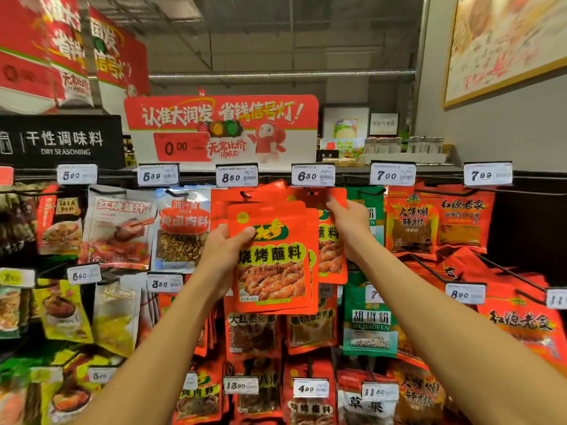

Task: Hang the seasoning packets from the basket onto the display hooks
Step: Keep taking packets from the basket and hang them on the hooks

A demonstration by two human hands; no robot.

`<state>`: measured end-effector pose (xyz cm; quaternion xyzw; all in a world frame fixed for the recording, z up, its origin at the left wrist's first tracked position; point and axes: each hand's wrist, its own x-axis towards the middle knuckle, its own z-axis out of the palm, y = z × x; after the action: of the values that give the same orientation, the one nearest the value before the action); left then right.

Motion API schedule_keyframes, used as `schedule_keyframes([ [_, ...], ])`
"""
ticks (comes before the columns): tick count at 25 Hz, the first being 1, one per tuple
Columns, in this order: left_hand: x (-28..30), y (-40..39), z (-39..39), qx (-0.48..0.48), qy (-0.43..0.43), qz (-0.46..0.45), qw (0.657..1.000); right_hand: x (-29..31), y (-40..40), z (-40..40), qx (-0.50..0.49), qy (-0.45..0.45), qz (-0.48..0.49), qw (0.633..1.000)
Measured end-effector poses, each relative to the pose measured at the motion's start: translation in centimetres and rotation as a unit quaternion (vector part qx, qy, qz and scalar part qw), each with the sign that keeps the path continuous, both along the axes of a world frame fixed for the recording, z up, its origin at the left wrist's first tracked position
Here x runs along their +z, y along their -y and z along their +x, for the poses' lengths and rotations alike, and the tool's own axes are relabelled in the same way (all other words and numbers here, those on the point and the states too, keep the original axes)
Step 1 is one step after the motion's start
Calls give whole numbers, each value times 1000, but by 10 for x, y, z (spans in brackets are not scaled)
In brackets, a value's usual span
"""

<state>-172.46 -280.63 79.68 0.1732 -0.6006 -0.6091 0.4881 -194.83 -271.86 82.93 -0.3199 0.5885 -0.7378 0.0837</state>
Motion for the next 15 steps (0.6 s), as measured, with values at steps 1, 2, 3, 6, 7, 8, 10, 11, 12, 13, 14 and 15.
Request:
schedule_keyframes([
  [1, 1, 0, -2, -1, 0, -6, 1000, 1, 2, -1, -4, 3, 3, 1000],
  [2, 1, 1, -4, -3, 1, -13, 1000, 3, 3, -1, -7, 6, 7, 1000],
  [3, 1, 1, -7, -5, 3, -16, 1000, 4, 4, -2, -6, 11, 11, 1000],
  [6, 1, 3, -14, -10, 0, -19, 1000, 4, 5, -5, 3, 27, 10, 1000],
  [7, 0, 4, -16, -11, -1, -20, 1000, 4, 6, -6, -5, 25, 10, 1000],
  [8, 0, 5, -19, -13, -1, -21, 1000, 4, 7, -7, -20, 19, 11, 1000],
  [10, -1, 6, -22, -18, 3, -22, 1000, 7, 10, -8, -62, 5, 18, 998],
  [11, -2, 6, -23, -19, 2, -20, 1000, 8, 11, -8, -77, 2, 27, 997],
  [12, -2, 7, -24, -19, 1, -19, 1000, 9, 12, -9, -86, 1, 40, 995],
  [13, -3, 8, -25, -20, 1, -17, 1000, 9, 14, -11, -89, -5, 58, 994],
  [14, -4, 9, -27, -23, 1, -14, 1000, 7, 14, -14, -86, -16, 77, 993],
  [15, -5, 10, -28, -26, 1, -13, 1000, 5, 16, -17, -77, -29, 89, 993],
])
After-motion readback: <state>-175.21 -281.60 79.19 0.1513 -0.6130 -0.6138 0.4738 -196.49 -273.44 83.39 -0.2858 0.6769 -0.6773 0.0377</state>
